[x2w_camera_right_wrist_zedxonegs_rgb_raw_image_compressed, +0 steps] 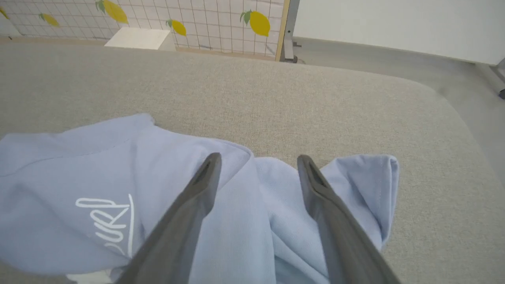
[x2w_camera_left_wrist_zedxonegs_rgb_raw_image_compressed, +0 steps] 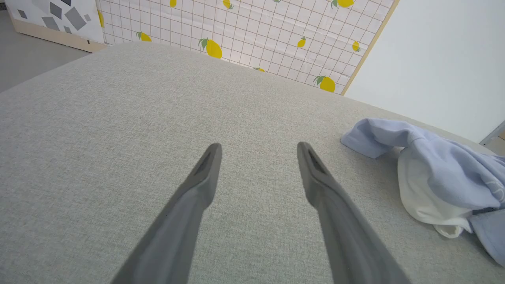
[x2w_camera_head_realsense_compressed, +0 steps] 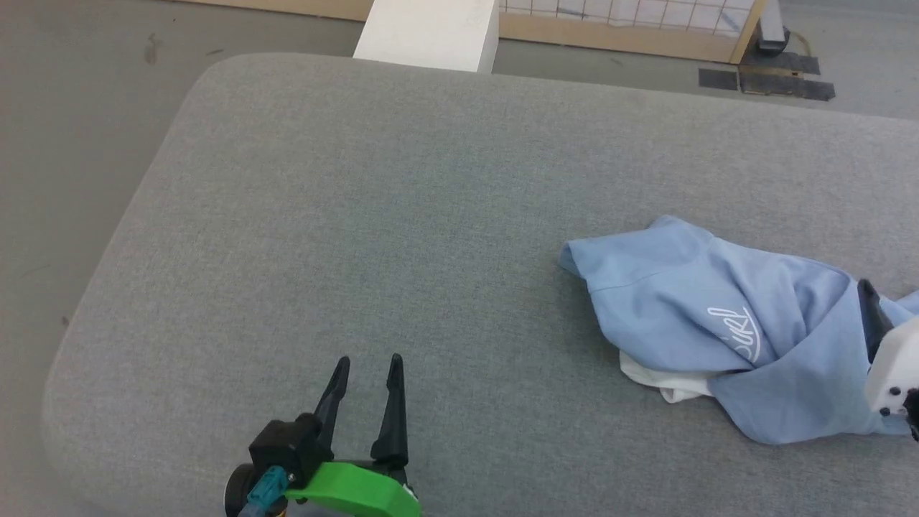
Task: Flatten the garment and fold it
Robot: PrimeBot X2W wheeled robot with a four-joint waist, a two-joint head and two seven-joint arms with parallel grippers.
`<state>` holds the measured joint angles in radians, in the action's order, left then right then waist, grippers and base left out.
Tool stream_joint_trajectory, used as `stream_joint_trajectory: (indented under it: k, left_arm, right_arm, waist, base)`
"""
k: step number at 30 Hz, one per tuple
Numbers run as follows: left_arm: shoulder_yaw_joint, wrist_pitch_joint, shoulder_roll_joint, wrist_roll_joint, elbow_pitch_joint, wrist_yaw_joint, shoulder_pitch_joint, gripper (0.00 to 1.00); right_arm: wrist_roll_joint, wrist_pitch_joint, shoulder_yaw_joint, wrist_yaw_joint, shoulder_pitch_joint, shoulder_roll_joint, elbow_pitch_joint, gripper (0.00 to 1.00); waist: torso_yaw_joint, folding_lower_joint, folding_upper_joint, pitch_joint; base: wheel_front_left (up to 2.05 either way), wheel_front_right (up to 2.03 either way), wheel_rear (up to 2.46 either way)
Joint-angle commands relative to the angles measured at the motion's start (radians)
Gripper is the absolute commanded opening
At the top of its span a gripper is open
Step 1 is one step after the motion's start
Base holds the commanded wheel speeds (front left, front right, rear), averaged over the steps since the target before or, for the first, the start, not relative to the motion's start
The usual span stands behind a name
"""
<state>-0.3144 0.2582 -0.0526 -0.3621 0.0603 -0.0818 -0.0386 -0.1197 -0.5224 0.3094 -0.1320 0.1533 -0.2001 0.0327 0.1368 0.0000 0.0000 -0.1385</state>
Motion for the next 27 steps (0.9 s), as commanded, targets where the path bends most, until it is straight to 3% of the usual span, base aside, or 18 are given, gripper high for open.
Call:
stream_joint_trajectory:
  k: [1, 5, 10, 11, 12, 13, 14, 22, 27]
  left_arm:
    - [-0.005, 0.004, 0.002, -0.011, -0.002, -0.006, 0.022, 1.0]
    - [-0.015, 0.004, 0.002, -0.014, 0.002, -0.007, 0.033, 1.0]
    - [-0.022, 0.004, 0.002, -0.014, 0.003, -0.012, 0.046, 1.0]
    - [-0.025, 0.004, 0.002, -0.014, 0.003, -0.012, 0.048, 1.0]
    - [-0.027, 0.004, 0.002, -0.014, 0.004, -0.012, 0.05, 1.0]
    - [-0.03, 0.004, 0.002, -0.014, 0.005, -0.012, 0.053, 1.0]
    - [-0.031, 0.004, 0.002, -0.014, 0.007, -0.013, 0.056, 1.0]
    - [-0.029, 0.004, 0.002, -0.02, 0.026, -0.011, 0.047, 1.0]
    - [-0.013, 0.004, 0.002, -0.017, 0.04, 0.001, 0.033, 1.0]
  right_arm:
    - [0.0, -0.049, -0.012, 0.001, 0.029, -0.026, -0.019, 1.0]
    - [-0.012, -0.161, -0.027, 0.001, 0.082, -0.069, -0.087, 1.0]
    - [-0.039, -0.237, -0.033, 0.001, 0.131, -0.078, -0.172, 1.0]
    - [-0.035, -0.252, -0.037, 0.001, 0.137, -0.083, -0.189, 0.88]
    - [-0.032, -0.257, -0.042, 0.001, 0.14, -0.089, -0.198, 0.43]
    - [-0.033, -0.257, -0.033, 0.001, 0.148, -0.087, -0.207, 0.05]
    - [-0.036, -0.258, -0.023, 0.001, 0.154, -0.081, -0.216, 0.0]
    - [-0.042, -0.148, -0.024, 0.001, 0.214, -0.074, -0.203, 0.0]
    - [-0.081, -0.034, -0.132, 0.001, 0.316, -0.088, -0.103, 0.0]
  waist:
    - [0.013, 0.0, 0.0, -0.014]
    - [0.033, 0.0, 0.0, -0.036]
    - [0.05, 0.0, 0.0, -0.059]
    - [0.052, 0.0, 0.0, -0.063]
    - [0.054, 0.0, 0.0, -0.064]
    - [0.055, 0.0, 0.0, -0.066]
    - [0.056, 0.0, 0.0, -0.066]
    - [0.038, 0.0, 0.0, -0.013]
    - [0.026, 0.0, 0.0, 0.044]
  base:
    - [0.0, 0.0, 0.0]
    - [0.0, 0.0, 0.0]
    - [0.0, 0.0, 0.0]
    - [0.0, 0.0, 0.0]
    - [0.0, 0.0, 0.0]
    - [0.0, 0.0, 0.0]
    - [0.0, 0.0, 0.0]
    - [0.0, 0.0, 0.0]
    - [0.0, 0.0, 0.0]
